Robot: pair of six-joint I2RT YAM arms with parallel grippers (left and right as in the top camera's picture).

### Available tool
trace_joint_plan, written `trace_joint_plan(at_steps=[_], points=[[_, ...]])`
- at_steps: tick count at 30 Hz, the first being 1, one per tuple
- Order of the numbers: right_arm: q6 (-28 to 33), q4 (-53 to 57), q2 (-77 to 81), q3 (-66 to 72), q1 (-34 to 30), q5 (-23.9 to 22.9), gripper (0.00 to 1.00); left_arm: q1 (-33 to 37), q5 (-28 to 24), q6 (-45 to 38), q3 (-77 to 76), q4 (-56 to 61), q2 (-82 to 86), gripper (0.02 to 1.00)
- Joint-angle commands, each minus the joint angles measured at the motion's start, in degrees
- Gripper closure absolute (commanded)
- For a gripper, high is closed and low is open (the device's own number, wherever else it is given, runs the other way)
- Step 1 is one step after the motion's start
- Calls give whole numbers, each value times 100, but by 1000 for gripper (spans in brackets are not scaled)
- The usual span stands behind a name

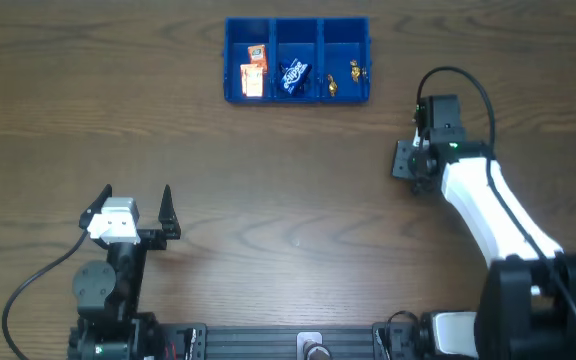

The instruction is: Sort Candies Into Trays

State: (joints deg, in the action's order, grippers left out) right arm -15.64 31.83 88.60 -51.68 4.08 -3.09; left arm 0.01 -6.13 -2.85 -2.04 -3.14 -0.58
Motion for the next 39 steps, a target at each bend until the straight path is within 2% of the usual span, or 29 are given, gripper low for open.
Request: trace_joint_plan(at_steps=[1,8,29,34,39], points=[[-2,-310,352,24,-114,37,463,22,-118,-17,168,-85,37,23],[-59,-448,662,24,-315,0,459,22,-116,-17,168,-85,37,23],[-59,-568,1119,24,-291,-127,459,22,-116,-15,168,-85,37,23],[-59,-540,1132,24,-269,-127,540,22,-118,-15,168,-85,37,20],[-66,-520,1141,24,-247,-125,706,22,-116,-15,168,-85,37,20]])
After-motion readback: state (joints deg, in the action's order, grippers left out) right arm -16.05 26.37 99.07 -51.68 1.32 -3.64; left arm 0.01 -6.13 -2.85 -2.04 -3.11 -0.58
